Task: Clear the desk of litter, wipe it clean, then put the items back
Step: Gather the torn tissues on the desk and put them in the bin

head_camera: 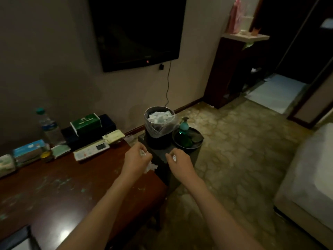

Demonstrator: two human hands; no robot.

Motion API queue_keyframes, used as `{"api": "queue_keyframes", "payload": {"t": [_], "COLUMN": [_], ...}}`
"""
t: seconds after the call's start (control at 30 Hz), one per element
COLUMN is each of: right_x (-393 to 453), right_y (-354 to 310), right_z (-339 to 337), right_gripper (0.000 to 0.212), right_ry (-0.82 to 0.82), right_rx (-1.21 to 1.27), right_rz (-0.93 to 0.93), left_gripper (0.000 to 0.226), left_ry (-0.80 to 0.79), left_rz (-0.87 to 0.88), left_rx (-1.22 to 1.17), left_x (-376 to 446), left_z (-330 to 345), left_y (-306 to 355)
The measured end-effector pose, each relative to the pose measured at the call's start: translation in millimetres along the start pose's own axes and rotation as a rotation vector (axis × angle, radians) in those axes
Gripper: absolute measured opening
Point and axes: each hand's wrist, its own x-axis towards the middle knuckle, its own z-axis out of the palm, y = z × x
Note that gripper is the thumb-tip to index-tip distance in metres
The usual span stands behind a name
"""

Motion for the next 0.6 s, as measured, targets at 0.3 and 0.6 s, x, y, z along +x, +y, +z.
{"api": "queue_keyframes", "payload": {"t": [0.3,0.6], "right_x": [118,222], "right_y": [39,87], "right_z": [-30,-49], "right_gripper": [0.018,0.019], "right_ry": [0.007,-0.023], "right_rx": [-0.015,-0.037], "right_rz": [-0.043,-0.006], "left_gripper": [0.007,0.018], "left_ry": [0.066,0.127], "left_rz": [-0.081,-0.062], "left_rx": [-0.025,-0.090], "left_x": [123,230], "left_z": [62,106], "left_y": [21,52]}}
